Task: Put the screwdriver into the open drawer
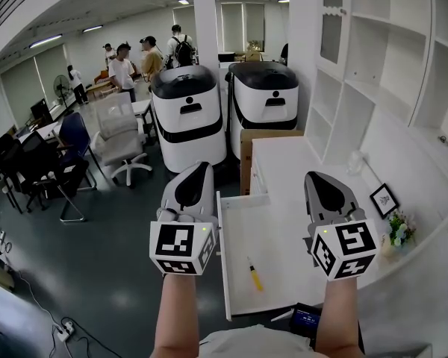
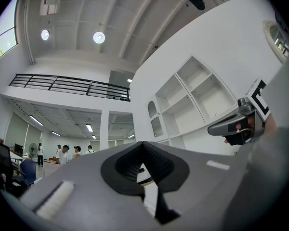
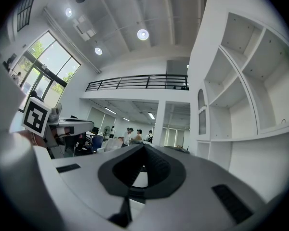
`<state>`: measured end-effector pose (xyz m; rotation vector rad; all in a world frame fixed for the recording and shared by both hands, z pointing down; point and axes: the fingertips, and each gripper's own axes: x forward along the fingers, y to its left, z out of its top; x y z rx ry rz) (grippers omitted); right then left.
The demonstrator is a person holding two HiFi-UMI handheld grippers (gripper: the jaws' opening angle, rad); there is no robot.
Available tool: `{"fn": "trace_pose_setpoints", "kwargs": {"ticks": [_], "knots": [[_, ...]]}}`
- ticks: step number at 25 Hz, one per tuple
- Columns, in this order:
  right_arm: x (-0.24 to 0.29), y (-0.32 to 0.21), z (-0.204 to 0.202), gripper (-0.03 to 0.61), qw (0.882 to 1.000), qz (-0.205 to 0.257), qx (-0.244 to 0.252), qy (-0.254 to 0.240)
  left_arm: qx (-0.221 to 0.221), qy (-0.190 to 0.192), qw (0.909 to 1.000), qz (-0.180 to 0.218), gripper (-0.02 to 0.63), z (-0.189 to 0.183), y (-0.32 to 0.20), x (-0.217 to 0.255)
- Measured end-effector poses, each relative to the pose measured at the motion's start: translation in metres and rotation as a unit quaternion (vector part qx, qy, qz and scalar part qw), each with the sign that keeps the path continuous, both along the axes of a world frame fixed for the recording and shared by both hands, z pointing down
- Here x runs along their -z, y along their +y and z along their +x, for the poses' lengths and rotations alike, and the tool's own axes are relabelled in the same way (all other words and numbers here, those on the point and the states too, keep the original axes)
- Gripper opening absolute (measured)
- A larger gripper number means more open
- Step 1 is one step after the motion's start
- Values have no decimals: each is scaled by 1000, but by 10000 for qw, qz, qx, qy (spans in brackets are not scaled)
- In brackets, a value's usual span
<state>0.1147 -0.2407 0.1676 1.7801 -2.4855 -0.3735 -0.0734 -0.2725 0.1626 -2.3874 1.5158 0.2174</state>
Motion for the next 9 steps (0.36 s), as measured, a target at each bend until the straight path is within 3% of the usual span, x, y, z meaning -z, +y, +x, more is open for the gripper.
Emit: {"fn": "trace_pose_setpoints", "kwargs": {"ticks": [9], "knots": [[-2,-2,-2,6,10000,-20,11,38,-25,-25,10000,-48,9,0,-2,-4]]}}
